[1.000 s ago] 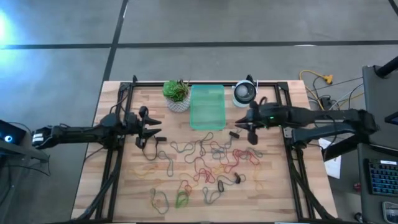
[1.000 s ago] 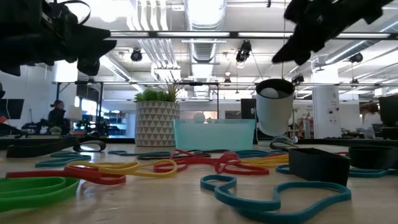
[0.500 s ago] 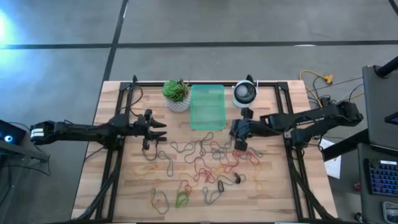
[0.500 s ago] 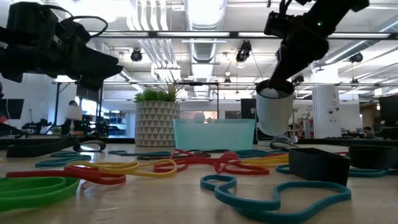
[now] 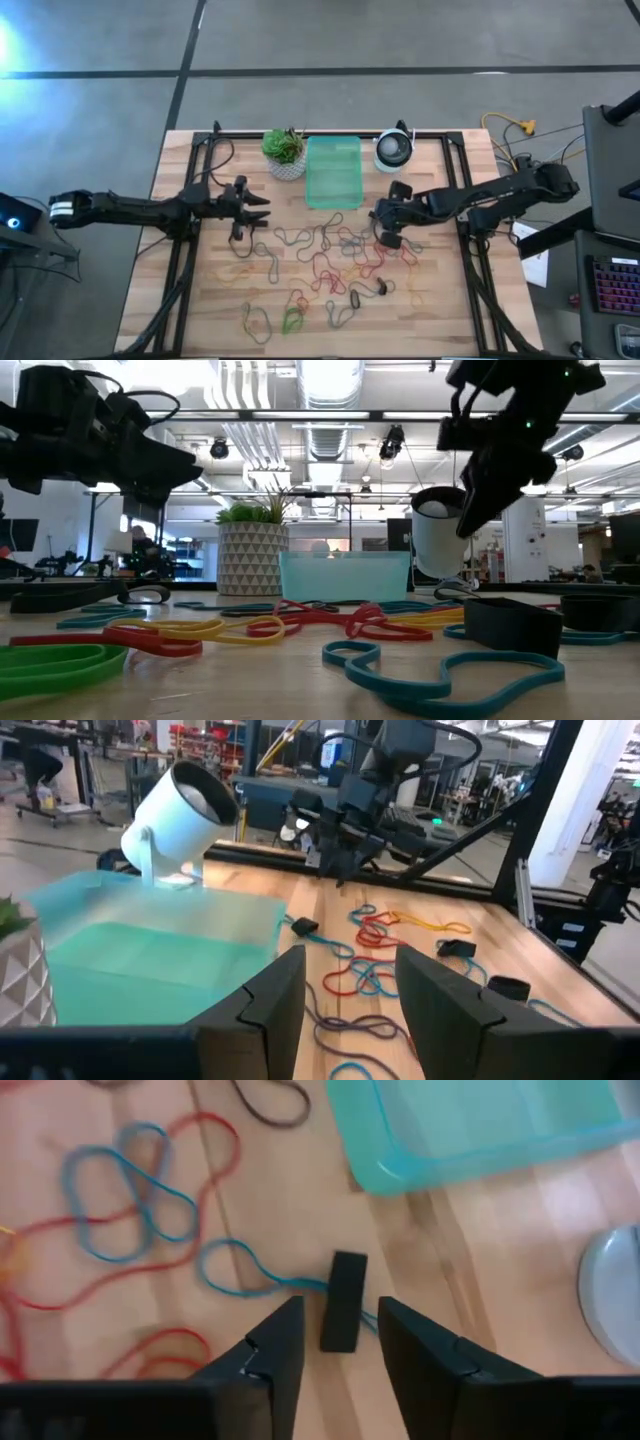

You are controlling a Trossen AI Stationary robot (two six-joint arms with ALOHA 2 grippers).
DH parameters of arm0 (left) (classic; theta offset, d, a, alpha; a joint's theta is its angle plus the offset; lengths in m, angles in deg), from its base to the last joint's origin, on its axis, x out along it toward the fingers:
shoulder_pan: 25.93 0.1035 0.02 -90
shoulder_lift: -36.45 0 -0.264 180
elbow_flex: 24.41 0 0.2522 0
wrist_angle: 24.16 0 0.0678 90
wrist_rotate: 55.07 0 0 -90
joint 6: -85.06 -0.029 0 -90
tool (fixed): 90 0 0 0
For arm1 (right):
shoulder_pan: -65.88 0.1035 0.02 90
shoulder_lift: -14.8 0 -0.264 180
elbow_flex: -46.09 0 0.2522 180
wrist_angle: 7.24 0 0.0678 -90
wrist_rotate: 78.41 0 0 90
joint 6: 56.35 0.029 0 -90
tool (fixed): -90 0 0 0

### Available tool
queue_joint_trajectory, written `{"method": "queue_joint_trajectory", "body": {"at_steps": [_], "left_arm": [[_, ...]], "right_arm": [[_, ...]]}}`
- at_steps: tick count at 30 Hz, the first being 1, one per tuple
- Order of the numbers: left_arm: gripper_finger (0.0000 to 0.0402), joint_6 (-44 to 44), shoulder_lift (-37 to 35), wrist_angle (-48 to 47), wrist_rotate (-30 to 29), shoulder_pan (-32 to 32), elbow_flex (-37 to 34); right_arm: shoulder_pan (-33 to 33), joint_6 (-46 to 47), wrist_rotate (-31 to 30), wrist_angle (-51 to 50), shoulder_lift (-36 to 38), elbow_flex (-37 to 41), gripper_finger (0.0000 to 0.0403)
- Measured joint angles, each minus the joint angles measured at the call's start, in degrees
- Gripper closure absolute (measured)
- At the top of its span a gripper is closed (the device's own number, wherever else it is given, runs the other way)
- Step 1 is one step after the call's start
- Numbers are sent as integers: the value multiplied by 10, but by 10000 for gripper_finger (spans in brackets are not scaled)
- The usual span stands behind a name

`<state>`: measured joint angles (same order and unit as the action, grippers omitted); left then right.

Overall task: Pick and place rubber bands into bin
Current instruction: Put the black rubber band into the green bin

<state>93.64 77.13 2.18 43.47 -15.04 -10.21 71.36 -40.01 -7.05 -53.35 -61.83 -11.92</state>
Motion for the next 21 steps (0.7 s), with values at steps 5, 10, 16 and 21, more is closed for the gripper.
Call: {"method": "queue_joint_trajectory", "body": {"at_steps": [5, 10, 16, 21], "left_arm": [[260, 0, 19, 1, 0, 0, 7], [260, 0, 36, 3, 0, 0, 15], [260, 0, 51, 3, 0, 0, 17], [260, 0, 56, 7, 0, 0, 18]], "right_arm": [[0, -1, -10, 10, -39, 1, 262], [-2, -4, -14, 12, -72, 2, 264], [-2, 0, -39, 17, -89, 2, 254], [-3, 0, -36, 47, -90, 8, 237]]}}
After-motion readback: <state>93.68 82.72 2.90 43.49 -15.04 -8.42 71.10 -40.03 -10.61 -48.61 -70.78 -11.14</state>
